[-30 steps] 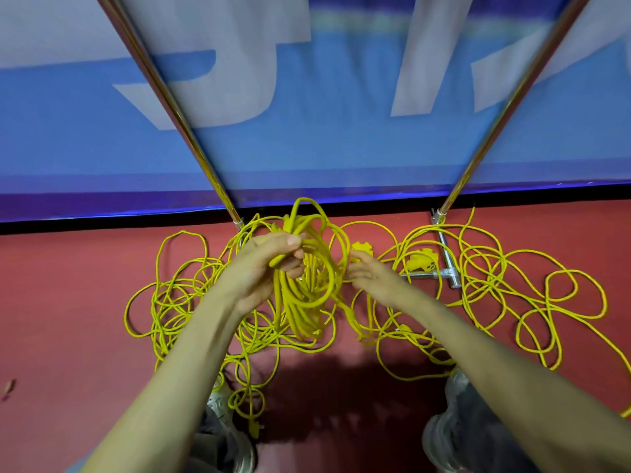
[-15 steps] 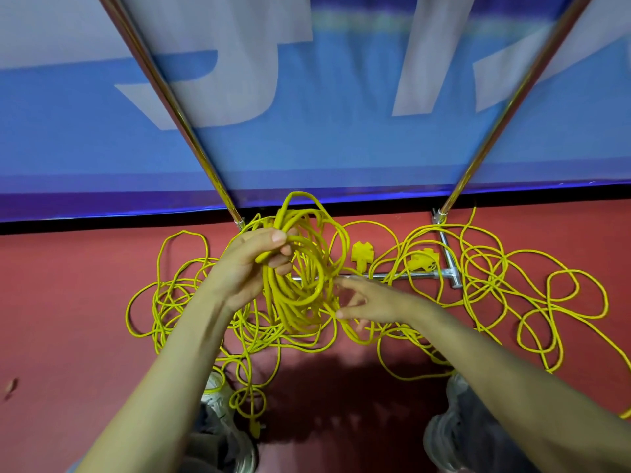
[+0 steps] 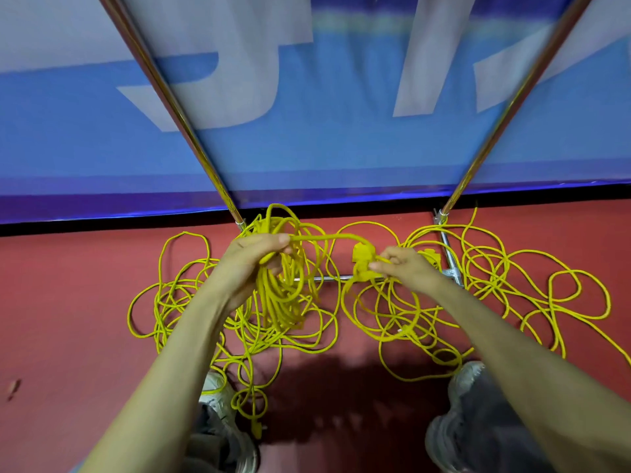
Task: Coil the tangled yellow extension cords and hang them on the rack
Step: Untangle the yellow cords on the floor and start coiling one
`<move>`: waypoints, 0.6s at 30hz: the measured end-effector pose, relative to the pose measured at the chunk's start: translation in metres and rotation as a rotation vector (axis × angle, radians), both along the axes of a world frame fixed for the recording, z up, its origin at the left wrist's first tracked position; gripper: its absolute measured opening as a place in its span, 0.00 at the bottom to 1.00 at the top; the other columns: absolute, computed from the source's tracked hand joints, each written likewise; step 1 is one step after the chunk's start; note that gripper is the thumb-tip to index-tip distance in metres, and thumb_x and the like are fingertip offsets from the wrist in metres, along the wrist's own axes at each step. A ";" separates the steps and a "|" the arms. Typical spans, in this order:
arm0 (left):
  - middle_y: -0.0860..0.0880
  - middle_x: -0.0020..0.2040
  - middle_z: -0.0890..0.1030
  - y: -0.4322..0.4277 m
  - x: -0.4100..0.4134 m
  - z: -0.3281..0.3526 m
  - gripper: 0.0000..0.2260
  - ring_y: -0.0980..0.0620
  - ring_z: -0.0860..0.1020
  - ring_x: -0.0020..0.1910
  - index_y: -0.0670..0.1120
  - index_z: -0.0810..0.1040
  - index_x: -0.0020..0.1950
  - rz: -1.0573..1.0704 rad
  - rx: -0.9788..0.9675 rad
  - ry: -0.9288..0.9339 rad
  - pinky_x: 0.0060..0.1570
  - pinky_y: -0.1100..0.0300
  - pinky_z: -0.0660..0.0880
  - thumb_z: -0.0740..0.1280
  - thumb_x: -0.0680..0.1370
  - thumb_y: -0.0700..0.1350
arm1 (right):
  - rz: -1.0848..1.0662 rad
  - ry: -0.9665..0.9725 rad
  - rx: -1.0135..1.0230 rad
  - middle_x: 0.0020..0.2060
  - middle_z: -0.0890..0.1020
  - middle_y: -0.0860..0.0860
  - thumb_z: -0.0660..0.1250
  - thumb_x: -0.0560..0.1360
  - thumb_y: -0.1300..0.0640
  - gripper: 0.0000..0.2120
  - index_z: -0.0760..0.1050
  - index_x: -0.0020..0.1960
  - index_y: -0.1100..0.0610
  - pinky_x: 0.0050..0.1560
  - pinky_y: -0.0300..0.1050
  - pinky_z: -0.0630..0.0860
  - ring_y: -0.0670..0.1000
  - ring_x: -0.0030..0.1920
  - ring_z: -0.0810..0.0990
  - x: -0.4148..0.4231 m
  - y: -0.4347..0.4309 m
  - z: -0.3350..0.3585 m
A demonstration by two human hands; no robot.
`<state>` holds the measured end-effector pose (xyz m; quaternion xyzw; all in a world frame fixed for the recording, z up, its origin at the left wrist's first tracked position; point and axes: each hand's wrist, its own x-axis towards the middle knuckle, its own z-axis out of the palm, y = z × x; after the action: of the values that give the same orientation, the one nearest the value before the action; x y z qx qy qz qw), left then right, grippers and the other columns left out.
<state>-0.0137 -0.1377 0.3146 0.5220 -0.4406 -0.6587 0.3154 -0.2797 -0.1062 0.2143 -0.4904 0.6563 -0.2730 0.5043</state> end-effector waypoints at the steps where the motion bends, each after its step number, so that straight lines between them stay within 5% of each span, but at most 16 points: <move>1: 0.52 0.24 0.74 0.001 -0.001 -0.003 0.13 0.56 0.71 0.23 0.45 0.82 0.32 -0.014 -0.007 -0.059 0.24 0.66 0.69 0.67 0.76 0.40 | -0.029 -0.032 -0.008 0.31 0.72 0.52 0.69 0.75 0.60 0.11 0.70 0.36 0.56 0.33 0.39 0.63 0.44 0.31 0.68 -0.001 -0.002 0.006; 5: 0.47 0.29 0.76 0.003 -0.003 -0.020 0.10 0.55 0.72 0.27 0.46 0.83 0.29 -0.130 -0.060 -0.332 0.24 0.69 0.69 0.75 0.72 0.39 | -0.113 -0.106 -0.022 0.37 0.70 0.54 0.66 0.77 0.61 0.11 0.68 0.37 0.56 0.42 0.40 0.72 0.48 0.36 0.72 -0.002 -0.015 0.029; 8: 0.51 0.25 0.74 0.001 0.000 -0.033 0.11 0.61 0.67 0.21 0.45 0.80 0.30 -0.127 -0.066 -0.463 0.24 0.70 0.65 0.75 0.72 0.38 | -0.146 0.170 -0.134 0.50 0.69 0.52 0.66 0.76 0.57 0.10 0.73 0.36 0.53 0.57 0.37 0.63 0.49 0.56 0.69 -0.013 -0.024 0.041; 10: 0.55 0.21 0.71 -0.001 0.003 -0.039 0.10 0.61 0.65 0.18 0.42 0.78 0.32 -0.048 -0.043 -0.461 0.21 0.71 0.62 0.74 0.72 0.37 | -0.180 0.229 -0.180 0.54 0.71 0.50 0.64 0.78 0.55 0.08 0.78 0.42 0.54 0.60 0.37 0.57 0.47 0.60 0.64 -0.020 -0.023 0.048; 14: 0.52 0.23 0.71 -0.004 0.005 -0.047 0.07 0.61 0.64 0.18 0.39 0.79 0.37 0.083 -0.029 -0.439 0.20 0.68 0.61 0.75 0.71 0.40 | -0.231 0.187 -0.181 0.39 0.76 0.56 0.58 0.81 0.50 0.12 0.70 0.43 0.56 0.44 0.48 0.69 0.53 0.41 0.76 -0.020 -0.016 0.043; 18: 0.51 0.24 0.71 -0.006 0.006 -0.053 0.08 0.57 0.64 0.22 0.41 0.79 0.36 0.138 -0.010 -0.420 0.24 0.66 0.61 0.76 0.71 0.41 | -0.511 0.036 -0.097 0.40 0.76 0.59 0.55 0.82 0.50 0.12 0.67 0.44 0.55 0.36 0.55 0.78 0.54 0.34 0.77 -0.016 -0.014 0.029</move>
<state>-0.0079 -0.1434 0.2617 0.6751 -0.4632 -0.5102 0.2634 -0.2954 -0.1206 0.2435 -0.3369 0.7539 -0.4138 0.3834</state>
